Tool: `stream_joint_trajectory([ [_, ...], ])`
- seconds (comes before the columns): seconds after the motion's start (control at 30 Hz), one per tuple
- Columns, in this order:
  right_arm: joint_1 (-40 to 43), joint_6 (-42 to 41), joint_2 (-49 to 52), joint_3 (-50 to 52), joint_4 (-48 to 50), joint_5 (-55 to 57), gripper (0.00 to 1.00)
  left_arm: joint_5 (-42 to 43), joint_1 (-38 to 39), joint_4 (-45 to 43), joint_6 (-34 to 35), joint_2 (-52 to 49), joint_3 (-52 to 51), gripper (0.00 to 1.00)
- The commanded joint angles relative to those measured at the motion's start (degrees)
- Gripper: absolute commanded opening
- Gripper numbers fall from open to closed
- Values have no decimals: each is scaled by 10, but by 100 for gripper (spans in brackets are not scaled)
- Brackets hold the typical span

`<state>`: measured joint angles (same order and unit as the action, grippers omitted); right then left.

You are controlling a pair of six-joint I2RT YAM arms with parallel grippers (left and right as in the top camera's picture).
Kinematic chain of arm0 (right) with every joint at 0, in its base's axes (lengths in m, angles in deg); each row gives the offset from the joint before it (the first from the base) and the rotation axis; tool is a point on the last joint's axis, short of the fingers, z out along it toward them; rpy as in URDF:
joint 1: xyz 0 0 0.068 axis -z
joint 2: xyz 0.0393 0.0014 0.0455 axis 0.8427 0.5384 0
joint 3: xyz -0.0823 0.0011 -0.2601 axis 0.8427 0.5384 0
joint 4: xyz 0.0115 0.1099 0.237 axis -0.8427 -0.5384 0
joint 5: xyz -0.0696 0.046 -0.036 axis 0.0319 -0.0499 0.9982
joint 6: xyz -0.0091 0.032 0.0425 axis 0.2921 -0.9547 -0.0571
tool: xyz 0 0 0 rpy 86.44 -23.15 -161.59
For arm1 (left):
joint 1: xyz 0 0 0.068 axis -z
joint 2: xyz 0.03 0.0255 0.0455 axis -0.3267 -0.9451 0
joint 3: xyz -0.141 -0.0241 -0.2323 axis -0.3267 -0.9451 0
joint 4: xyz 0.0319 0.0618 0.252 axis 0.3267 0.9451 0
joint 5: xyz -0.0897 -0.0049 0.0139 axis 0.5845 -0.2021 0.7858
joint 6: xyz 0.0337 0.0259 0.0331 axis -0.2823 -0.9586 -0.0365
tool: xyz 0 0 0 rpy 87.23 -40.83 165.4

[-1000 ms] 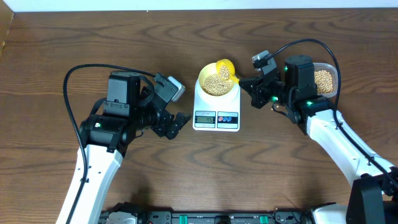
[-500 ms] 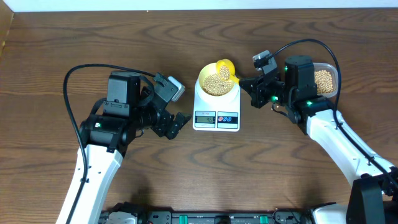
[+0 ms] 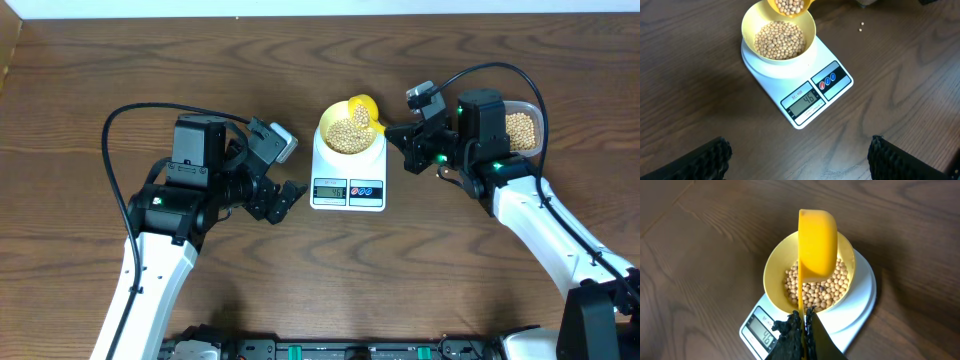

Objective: Scoop item into bowl and weigh 50g on scale
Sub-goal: 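Hold the tilted scoop over the bowl, letting soybeans fall in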

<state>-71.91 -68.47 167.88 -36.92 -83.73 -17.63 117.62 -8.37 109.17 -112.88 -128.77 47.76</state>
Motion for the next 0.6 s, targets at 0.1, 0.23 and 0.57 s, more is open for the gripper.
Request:
stream_joint_trajectory([
  [0.1, -2, 43, 3, -1, 2, 3, 1, 5, 1, -1, -7, -2, -3, 89],
  [0.23, -2, 47, 3, -1, 2, 3, 1, 5, 1, -1, -7, -2, -3, 89],
  [0.57, -2, 48, 3, -1, 2, 3, 1, 5, 1, -1, -7, -2, -3, 89],
])
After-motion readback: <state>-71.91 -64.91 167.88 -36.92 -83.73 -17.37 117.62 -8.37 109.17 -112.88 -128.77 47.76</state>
